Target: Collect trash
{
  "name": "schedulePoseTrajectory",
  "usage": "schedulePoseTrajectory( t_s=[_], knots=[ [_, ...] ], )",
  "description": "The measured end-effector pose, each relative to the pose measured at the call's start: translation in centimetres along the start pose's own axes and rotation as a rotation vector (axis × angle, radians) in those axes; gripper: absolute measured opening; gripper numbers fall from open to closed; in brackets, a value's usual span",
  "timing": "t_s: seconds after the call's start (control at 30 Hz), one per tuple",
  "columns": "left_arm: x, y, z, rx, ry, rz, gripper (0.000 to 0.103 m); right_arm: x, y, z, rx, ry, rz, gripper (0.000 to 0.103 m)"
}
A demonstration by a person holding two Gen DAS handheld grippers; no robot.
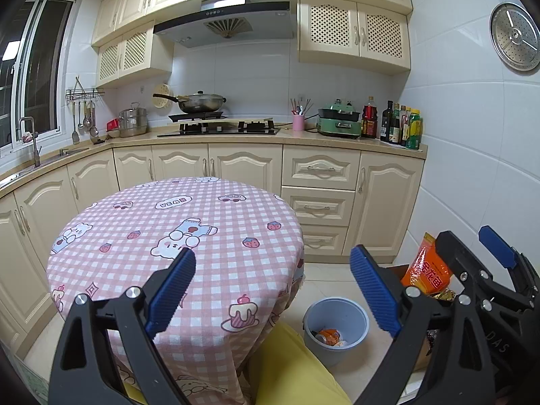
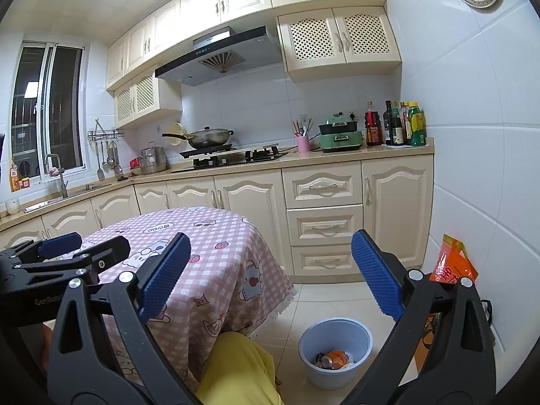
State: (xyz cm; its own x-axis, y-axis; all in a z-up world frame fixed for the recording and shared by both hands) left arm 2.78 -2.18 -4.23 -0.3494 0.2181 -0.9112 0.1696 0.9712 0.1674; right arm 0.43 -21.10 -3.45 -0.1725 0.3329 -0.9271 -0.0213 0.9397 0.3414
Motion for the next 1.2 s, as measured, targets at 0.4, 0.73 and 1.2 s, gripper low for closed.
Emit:
schedulePoseTrajectory(
  t_s=[0.4,0.73,1.2],
  knots=[
    [0.16,0.12,0.27,0.0,0.0,-0.003,0.091,0.03,0.17,0.12,-0.005,-0.001,-0.004,0.094],
    [0.25,0.11,0.33,0.0,0.003,-0.004,0.091,0.21,0.45,0.18,-0.01,0.005,0.0,0.094],
    [0.46,-0.27,0.51,0.01,0.008,-0.003,0.091,0.43,0.47,0.47,-0.008,0.013,0.018,0.094]
  ],
)
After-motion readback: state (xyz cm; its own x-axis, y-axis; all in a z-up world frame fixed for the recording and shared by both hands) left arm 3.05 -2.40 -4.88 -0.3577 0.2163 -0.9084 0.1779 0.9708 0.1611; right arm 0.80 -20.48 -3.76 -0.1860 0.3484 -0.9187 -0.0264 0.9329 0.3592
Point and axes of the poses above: each gripper's, at about its wrist camera, not at the fingertips, and z roughly the way its jaws point, y to its left, x to its underside, the point moved 9 cm from there along z, roughly the way its jaws point, and after that the axes turned 11 degrees about z, right-handed, at the moved point
